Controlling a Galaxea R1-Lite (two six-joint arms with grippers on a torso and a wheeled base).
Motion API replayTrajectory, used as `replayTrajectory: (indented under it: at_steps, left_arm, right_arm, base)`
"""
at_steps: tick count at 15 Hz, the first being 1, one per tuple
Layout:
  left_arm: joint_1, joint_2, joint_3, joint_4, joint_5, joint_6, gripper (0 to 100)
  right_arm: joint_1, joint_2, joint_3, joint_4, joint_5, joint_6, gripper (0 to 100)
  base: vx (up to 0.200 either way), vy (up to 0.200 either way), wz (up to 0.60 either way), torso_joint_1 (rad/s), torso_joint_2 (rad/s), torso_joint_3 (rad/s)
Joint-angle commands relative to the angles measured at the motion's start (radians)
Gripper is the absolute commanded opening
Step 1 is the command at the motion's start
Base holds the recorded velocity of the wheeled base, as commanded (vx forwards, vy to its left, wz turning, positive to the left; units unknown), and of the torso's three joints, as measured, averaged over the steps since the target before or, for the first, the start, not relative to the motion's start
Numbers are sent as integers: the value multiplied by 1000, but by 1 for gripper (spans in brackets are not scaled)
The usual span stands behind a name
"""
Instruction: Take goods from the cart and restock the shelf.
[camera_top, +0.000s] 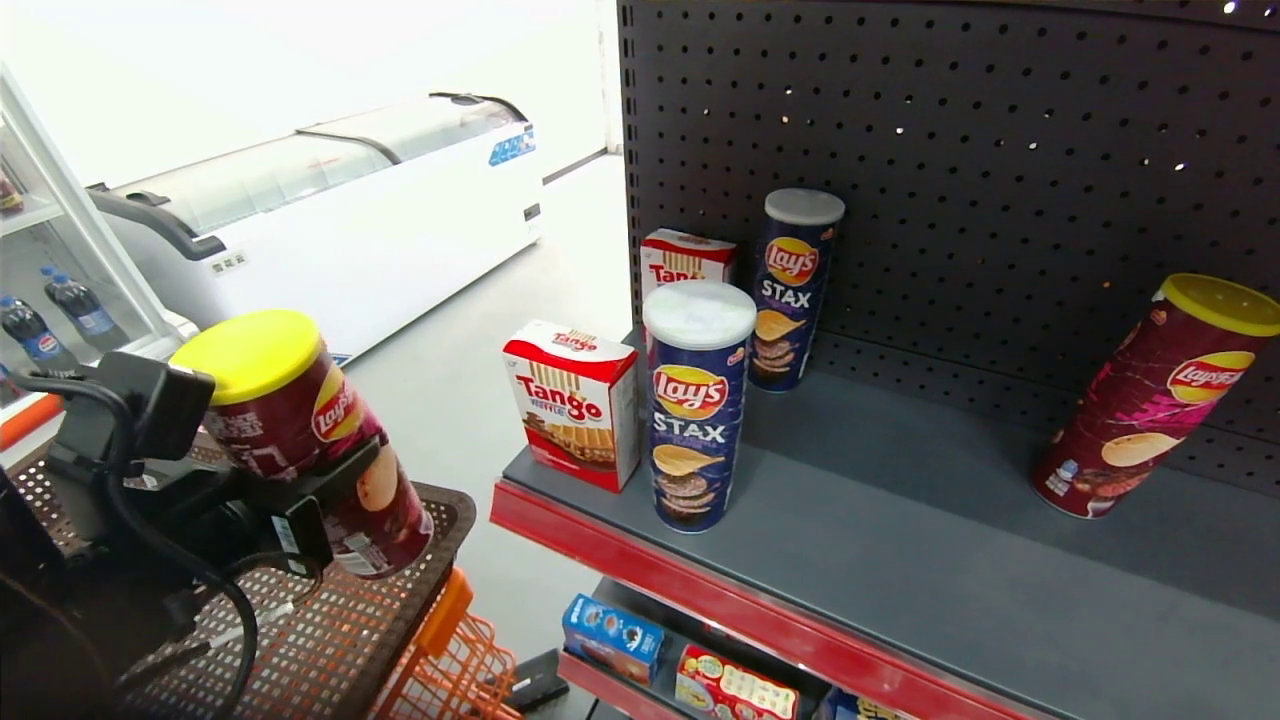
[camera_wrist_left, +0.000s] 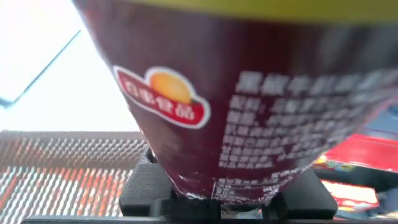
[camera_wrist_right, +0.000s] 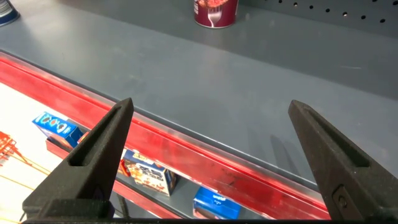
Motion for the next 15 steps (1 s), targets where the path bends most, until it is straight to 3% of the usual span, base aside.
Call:
replayTrajectory:
  at_steps: [1, 2, 5, 6, 8, 11, 15]
  left_arm:
    - [-53, -48, 8, 2, -7, 3, 0]
    - [-66, -49, 2, 0, -40, 1, 0]
    - [-77, -60, -23, 2, -254, 0, 0]
    - [-79, -64, -29, 0, -293, 0, 0]
    - [-89, -66, -35, 2, -308, 0, 0]
    - [-165, -77, -6, 2, -303, 9, 0]
    - [-194, -71, -10, 42, -314, 7, 0]
  right_arm:
    - [0, 0, 0, 0, 0, -1, 100]
    - [0, 0, 0, 0, -1, -1, 100]
    - [0, 0, 0, 0, 0, -1, 100]
    - [0, 0, 0, 0, 0, -1, 100]
    - [0, 0, 0, 0, 0, -1, 100]
    - [0, 0, 0, 0, 0, -1, 100]
    - [0, 0, 0, 0, 0, -1, 100]
  base:
    - [0, 0, 0, 0, 0, 0]
    - [0, 0, 0, 0, 0, 0]
    - [0, 0, 0, 0, 0, 0]
    - [0, 0, 0, 0, 0, 0]
    - [0, 0, 0, 0, 0, 0]
    - [0, 0, 0, 0, 0, 0]
    - [0, 0, 0, 0, 0, 0]
